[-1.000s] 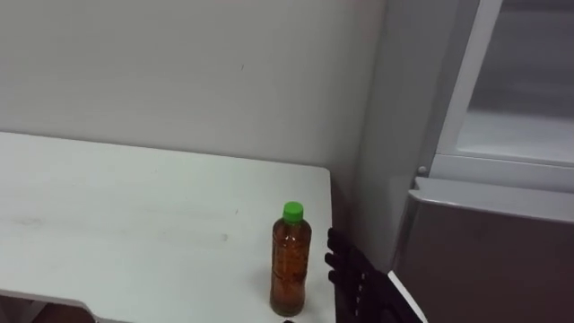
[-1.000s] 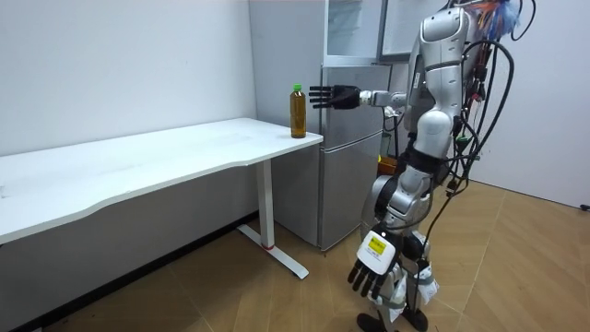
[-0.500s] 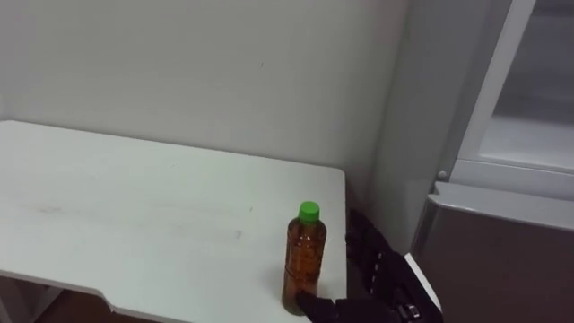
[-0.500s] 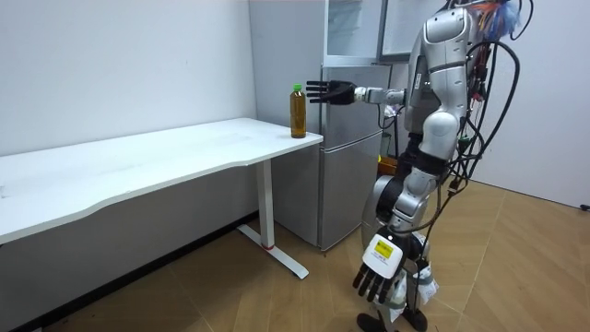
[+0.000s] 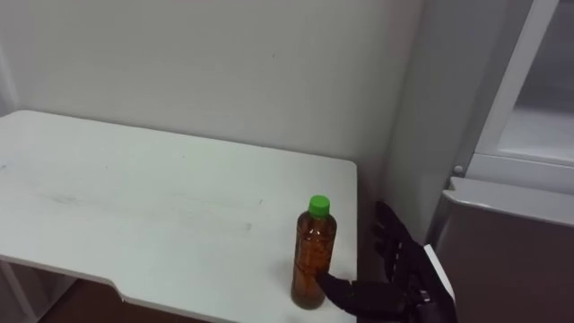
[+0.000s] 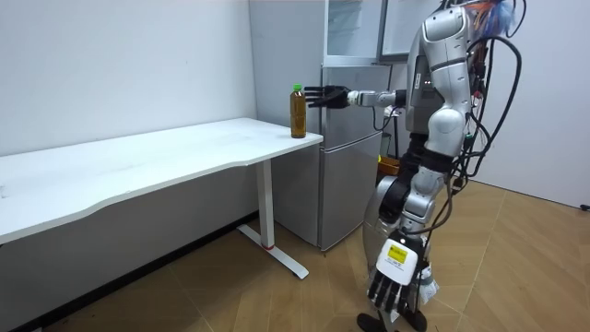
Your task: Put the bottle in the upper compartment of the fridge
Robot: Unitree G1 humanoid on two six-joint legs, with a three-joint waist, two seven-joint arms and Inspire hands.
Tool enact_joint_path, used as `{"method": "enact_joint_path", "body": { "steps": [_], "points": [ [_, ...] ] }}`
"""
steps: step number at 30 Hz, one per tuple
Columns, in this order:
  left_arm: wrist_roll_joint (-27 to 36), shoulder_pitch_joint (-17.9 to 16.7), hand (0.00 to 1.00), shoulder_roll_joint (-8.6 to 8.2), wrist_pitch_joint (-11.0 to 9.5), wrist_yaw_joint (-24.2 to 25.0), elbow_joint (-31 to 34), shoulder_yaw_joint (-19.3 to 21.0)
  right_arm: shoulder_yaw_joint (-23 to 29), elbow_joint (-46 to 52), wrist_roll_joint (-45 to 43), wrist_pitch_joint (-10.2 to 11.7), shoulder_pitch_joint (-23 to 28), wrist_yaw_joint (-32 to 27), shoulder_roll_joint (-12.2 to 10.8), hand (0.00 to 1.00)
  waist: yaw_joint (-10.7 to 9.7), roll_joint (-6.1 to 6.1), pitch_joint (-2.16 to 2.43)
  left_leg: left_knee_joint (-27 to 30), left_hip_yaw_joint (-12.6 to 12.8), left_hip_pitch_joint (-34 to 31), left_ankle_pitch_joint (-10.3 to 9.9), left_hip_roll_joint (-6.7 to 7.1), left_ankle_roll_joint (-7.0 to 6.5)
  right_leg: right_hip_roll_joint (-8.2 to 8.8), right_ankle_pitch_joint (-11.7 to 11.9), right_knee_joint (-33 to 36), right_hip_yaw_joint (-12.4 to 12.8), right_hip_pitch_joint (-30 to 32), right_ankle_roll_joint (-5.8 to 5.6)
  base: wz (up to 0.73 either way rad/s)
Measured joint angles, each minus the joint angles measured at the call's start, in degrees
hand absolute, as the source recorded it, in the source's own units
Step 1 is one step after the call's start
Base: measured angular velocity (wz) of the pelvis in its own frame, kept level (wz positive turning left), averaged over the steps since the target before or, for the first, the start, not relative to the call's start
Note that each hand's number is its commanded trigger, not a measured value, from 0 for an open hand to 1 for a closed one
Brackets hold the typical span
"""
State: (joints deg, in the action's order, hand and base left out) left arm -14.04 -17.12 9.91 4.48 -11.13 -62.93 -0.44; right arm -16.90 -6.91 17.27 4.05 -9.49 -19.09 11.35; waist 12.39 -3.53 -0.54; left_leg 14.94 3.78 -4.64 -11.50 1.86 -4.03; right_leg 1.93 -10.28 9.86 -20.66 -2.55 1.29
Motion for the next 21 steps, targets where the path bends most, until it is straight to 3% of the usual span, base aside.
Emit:
{"method": "enact_joint_path", "body": {
  "steps": [9,16,21],
  "points": [
    [-0.1,1.7,0.00,0.05,0.9,0.1,0.0,-0.4,-0.3,-6.4,0.0,0.0,-7.2,-3.3,0.0,0.00,0.7,0.62,-0.31,0.3,-0.3,-1.3,0.1,0.04,-0.08,0.06,0.1,0.1,-0.8,1.0,0.04,0.02],
    [-0.2,1.7,0.00,0.02,2.1,0.4,1.2,-0.4,-0.7,-8.1,0.3,-0.1,-7.5,-3.3,0.0,0.00,1.0,0.44,-0.02,0.3,-0.4,-1.7,0.1,0.04,-0.10,0.22,0.1,0.1,-1.9,1.4,0.03,0.00],
    [-1.5,1.8,0.00,0.02,2.7,0.6,1.9,-0.4,-0.7,-8.3,0.2,-0.4,-7.5,-3.3,0.0,0.00,1.2,0.68,-0.07,0.4,-0.7,-1.7,0.1,0.04,-0.06,0.29,0.1,0.2,-3.0,1.4,0.03,0.02]
  ]
}}
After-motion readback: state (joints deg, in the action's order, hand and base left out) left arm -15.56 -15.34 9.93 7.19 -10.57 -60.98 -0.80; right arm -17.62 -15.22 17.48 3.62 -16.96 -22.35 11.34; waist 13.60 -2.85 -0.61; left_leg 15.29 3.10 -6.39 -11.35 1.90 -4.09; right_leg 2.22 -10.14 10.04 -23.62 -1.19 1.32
